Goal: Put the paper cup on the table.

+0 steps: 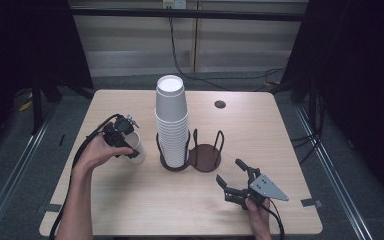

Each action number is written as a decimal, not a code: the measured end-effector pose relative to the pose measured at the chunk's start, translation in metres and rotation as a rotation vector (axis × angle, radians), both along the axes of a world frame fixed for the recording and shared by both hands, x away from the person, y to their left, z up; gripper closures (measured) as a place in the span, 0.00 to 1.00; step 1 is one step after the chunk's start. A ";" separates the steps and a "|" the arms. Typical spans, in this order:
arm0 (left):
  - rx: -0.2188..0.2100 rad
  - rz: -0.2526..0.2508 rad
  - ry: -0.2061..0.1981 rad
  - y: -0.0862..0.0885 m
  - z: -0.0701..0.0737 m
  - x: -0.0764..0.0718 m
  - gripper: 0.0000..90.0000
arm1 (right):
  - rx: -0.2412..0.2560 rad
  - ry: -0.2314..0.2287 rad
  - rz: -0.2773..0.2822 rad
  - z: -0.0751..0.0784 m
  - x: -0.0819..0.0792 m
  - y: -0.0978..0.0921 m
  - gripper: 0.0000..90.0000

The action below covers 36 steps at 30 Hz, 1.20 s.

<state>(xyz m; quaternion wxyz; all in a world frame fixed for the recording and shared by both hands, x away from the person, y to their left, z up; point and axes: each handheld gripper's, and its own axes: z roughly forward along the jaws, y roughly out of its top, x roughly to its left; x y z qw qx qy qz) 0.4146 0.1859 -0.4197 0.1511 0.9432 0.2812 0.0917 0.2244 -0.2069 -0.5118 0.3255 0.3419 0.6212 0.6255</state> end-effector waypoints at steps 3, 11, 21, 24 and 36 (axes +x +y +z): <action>-0.001 0.005 0.017 0.000 -0.002 0.002 0.06 | 0.000 0.000 0.000 0.000 0.000 0.000 0.15; 0.005 0.003 0.035 -0.004 -0.011 0.003 0.09 | 0.000 0.000 -0.001 0.000 0.000 0.000 0.15; -0.002 0.006 0.053 0.000 -0.020 0.003 0.11 | 0.000 0.000 -0.001 0.000 0.000 0.000 0.15; -0.013 0.019 0.044 0.003 -0.022 0.001 0.11 | 0.000 0.000 0.000 0.000 0.000 0.000 0.15; -0.057 0.025 0.038 0.023 -0.029 -0.009 0.18 | 0.000 0.000 0.000 0.000 0.000 0.000 0.15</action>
